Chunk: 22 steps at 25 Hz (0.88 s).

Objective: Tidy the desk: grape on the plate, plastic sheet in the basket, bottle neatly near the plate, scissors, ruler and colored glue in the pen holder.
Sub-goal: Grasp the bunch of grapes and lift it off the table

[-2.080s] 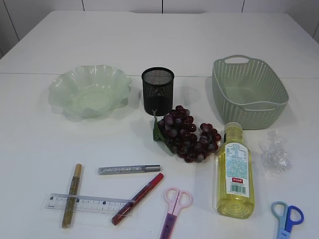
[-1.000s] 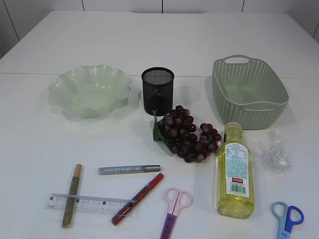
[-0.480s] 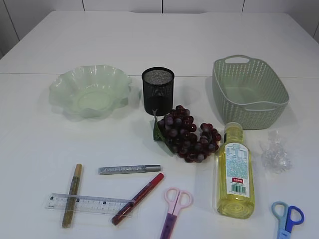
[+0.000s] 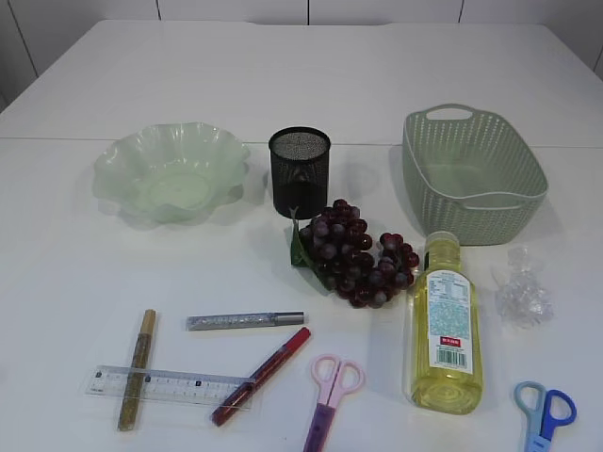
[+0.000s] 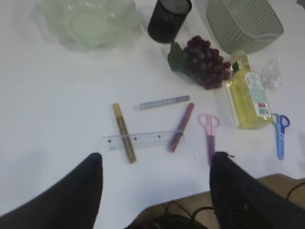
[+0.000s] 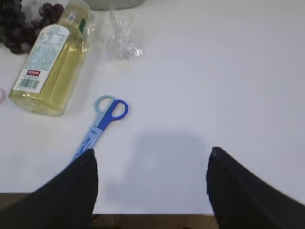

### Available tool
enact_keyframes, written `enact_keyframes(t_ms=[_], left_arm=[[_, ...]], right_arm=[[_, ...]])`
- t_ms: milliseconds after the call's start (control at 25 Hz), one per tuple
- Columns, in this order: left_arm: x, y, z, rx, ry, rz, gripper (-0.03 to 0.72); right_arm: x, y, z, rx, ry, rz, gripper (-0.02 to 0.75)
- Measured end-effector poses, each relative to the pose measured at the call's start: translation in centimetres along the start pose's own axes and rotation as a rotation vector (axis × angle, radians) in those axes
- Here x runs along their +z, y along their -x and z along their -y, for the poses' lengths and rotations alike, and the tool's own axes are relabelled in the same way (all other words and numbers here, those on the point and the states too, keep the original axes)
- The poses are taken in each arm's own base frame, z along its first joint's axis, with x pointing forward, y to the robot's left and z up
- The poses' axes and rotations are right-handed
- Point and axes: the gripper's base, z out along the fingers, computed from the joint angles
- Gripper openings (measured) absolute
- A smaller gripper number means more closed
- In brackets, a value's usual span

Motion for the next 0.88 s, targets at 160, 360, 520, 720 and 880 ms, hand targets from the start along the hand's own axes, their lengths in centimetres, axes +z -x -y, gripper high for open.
enact_keyframes(t_ms=[160,360,520,720,880], left_arm=[[2.4,1.7,-0.3,-0.053,-0.012,-0.121,0.587],[4.7,3.5,-0.5,-0.108,-0.035,-0.19,0.601],[6.3,4.8,-0.5,-0.141,-0.062,-0.226,0.601],[7.8,5.8,-0.1,-0.127,-0.091,-0.234,0.602],[9.2,5.9,1.7,-0.063,-0.153,-0.247,0.602]], right_arm=[[0.7,1.6,0.0,0.04,0.008,-0.084,0.551],[1.4,3.5,0.1,0.098,0.012,-0.15,0.563],[2.7,4.8,-0.3,0.189,0.046,-0.246,0.552],[4.6,6.1,-0.9,0.255,0.107,-0.374,0.552],[5.7,7.9,-0.7,0.253,0.092,-0.427,0.551]])
